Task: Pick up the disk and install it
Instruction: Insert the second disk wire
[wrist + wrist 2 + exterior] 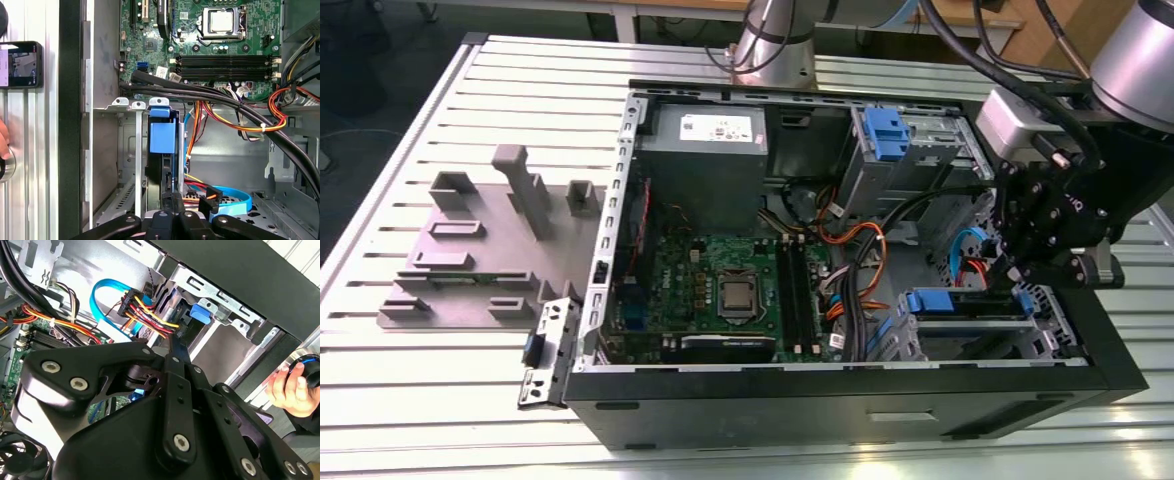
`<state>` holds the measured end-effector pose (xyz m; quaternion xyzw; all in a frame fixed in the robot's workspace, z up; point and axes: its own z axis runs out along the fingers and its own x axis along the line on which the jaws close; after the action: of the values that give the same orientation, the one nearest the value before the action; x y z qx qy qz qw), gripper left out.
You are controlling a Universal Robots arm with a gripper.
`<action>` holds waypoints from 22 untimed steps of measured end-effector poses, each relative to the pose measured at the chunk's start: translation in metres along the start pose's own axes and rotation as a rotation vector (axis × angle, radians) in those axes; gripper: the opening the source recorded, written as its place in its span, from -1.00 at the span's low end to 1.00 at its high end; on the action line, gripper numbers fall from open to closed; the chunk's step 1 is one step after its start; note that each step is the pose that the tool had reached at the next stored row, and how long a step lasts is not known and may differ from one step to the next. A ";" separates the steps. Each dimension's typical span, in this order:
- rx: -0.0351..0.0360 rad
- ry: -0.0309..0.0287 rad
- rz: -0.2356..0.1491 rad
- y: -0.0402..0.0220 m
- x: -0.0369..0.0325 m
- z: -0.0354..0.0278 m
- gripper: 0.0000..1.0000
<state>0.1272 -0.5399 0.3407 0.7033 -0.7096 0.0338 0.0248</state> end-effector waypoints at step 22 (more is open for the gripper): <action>0.0000 -0.0001 0.000 0.0031 0.0008 -0.0096 -0.79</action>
<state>0.1240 -0.5399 0.3504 0.7033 -0.7096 0.0338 0.0247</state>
